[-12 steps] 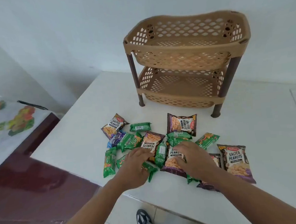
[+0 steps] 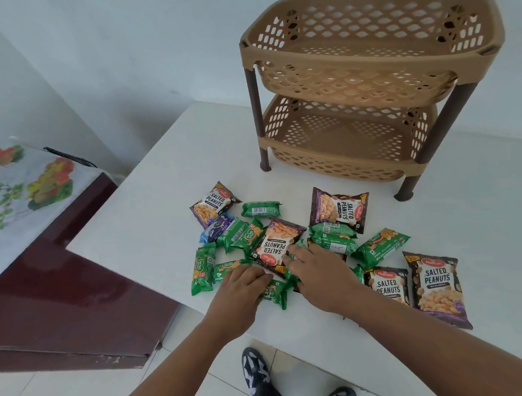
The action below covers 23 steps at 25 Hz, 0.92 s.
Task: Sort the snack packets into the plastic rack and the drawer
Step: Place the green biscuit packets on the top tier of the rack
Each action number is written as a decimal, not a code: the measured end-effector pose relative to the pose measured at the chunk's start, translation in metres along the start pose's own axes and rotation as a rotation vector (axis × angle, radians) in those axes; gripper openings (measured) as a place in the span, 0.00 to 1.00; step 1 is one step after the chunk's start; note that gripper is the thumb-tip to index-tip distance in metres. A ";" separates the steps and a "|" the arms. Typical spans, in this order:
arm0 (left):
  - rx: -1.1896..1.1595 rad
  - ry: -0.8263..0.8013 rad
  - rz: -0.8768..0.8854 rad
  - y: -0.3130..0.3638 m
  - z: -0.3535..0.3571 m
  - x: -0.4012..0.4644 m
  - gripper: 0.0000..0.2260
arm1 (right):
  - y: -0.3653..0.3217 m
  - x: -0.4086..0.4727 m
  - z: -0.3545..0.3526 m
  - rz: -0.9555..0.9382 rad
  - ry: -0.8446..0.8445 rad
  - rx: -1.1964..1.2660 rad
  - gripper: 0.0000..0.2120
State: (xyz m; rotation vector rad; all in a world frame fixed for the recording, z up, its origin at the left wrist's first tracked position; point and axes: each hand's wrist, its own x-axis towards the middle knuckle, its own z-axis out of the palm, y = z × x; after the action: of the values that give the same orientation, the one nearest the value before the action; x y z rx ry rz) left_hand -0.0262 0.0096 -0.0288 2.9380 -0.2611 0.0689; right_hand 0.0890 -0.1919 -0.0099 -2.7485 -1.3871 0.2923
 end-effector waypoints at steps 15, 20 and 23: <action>-0.416 0.284 -0.320 -0.002 0.007 -0.007 0.24 | -0.006 0.009 -0.006 0.118 -0.041 0.041 0.24; -0.767 0.264 -0.456 -0.002 0.003 0.000 0.20 | -0.010 0.007 -0.003 0.236 0.061 0.235 0.20; -0.894 0.245 -0.465 -0.004 0.002 0.003 0.17 | -0.009 0.004 -0.004 0.345 0.124 0.421 0.18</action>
State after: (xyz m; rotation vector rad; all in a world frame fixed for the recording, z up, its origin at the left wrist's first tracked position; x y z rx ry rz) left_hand -0.0222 0.0123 -0.0311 2.0051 0.3474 0.1856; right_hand 0.0853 -0.1831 -0.0053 -2.5762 -0.7158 0.3694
